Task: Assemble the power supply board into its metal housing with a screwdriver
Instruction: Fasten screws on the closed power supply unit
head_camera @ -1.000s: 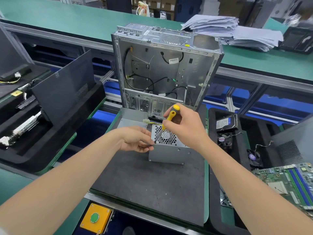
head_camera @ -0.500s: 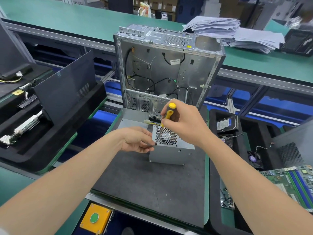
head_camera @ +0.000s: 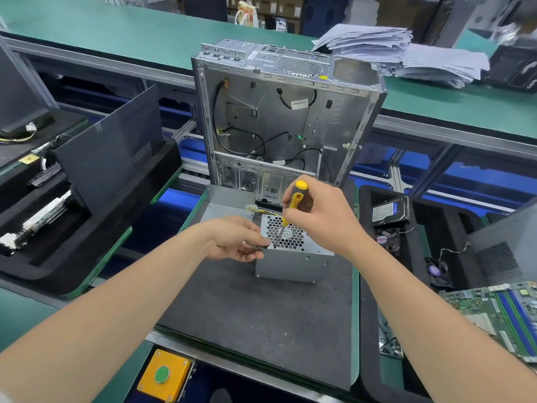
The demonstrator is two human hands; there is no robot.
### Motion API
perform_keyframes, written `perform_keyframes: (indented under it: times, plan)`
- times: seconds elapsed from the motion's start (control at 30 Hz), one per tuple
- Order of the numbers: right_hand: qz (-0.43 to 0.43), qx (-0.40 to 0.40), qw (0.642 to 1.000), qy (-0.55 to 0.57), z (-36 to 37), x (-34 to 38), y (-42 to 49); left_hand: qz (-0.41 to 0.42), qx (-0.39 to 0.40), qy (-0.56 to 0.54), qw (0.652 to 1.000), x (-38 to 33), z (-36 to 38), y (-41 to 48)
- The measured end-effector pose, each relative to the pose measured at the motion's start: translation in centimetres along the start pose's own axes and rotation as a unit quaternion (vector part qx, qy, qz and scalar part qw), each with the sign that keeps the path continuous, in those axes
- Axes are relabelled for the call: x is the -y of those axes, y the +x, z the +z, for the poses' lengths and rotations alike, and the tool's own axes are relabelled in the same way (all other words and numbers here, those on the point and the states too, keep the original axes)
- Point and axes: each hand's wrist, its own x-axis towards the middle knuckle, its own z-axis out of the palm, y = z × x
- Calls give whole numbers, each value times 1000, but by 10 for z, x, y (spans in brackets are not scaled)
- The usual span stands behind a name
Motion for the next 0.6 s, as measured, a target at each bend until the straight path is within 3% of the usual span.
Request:
perform_keyframes:
  times: [0.6]
  plan:
    - [-111,42,993,-17,9,5,-9,-42,-22,2,999,-4,4,6]
